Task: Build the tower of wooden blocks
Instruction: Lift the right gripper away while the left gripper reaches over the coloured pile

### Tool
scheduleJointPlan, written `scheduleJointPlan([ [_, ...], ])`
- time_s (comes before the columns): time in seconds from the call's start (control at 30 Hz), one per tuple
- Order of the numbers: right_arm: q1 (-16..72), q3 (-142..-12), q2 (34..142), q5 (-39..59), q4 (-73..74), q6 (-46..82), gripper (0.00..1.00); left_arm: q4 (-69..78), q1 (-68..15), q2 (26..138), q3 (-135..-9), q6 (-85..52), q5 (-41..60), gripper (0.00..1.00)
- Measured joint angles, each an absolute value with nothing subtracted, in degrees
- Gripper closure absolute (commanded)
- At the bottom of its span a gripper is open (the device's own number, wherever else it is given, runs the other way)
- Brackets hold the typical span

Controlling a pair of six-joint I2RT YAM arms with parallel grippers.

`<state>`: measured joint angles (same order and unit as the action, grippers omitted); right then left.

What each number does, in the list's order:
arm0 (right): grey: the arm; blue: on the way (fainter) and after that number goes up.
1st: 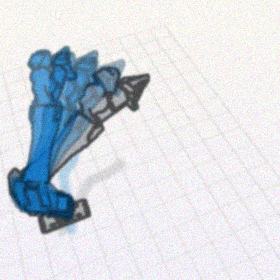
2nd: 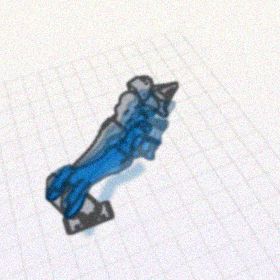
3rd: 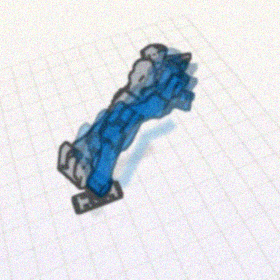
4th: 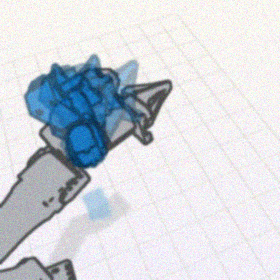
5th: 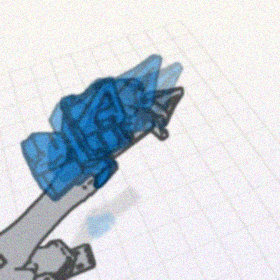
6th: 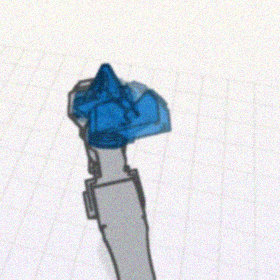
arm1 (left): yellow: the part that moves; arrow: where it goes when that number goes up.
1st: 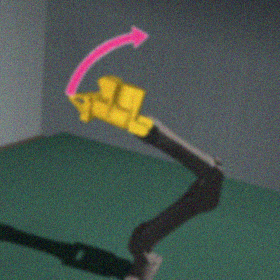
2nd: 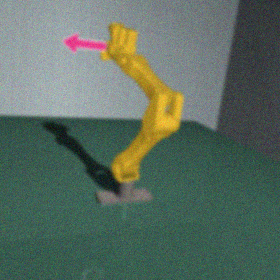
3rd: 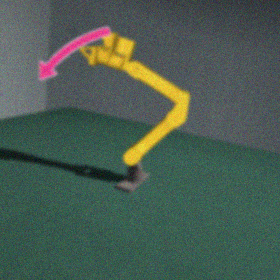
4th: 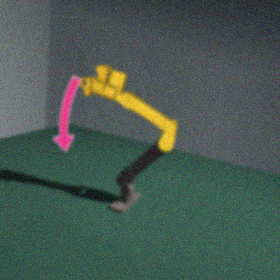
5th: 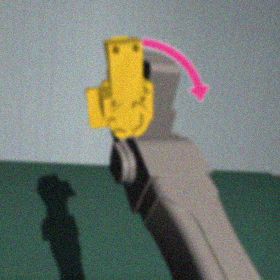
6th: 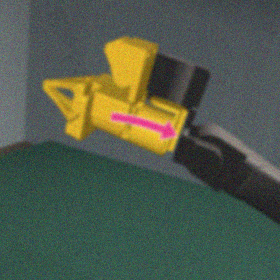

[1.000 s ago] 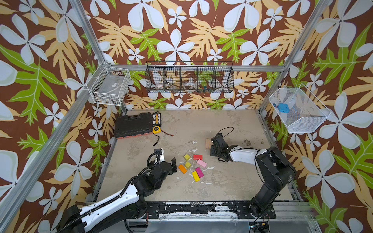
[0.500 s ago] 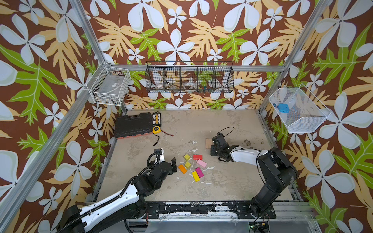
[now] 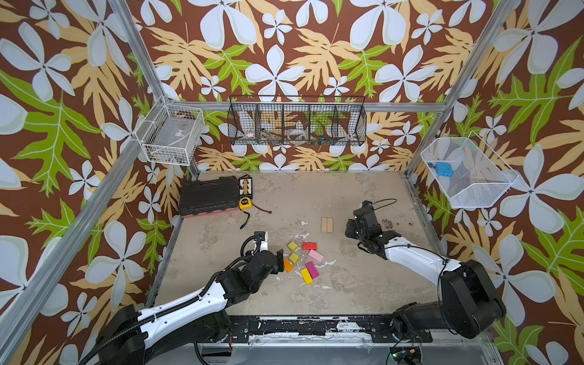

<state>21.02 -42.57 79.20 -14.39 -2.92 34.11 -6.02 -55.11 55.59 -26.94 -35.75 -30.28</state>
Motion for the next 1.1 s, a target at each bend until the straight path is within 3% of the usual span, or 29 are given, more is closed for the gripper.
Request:
scheduleJointPlan([
  [0.17,9.67,-38.52,76.9,-16.53,0.21,32.77,0.37,-3.84,-62.98,68.77,-35.27,-35.94,-31.03,0.13],
  [0.23,5.67,-35.9,77.41,-16.93,2.66,32.75,0.41,-3.77,-65.25,74.63,-39.05,-35.97,-31.51,0.13],
  [0.3,2.96,-34.35,77.84,-15.07,3.62,33.1,0.35,-3.92,-66.87,80.34,-43.03,-35.94,-31.51,0.13],
  [0.53,2.13,-30.94,75.18,-11.94,9.28,33.01,0.26,-7.01,-67.77,95.02,-53.36,-36.12,-32.42,0.1],
  [0.8,2.13,-31.27,76.05,-10.52,10.76,33.19,0.26,-9.04,-67.81,101.12,-57.49,-36.12,-31.51,0.05],
  [1.1,2.13,-31.2,76.07,-10.28,11.14,33.19,0.24,-9.43,-67.81,107.85,-61.89,-35.7,-30.09,0.09],
])
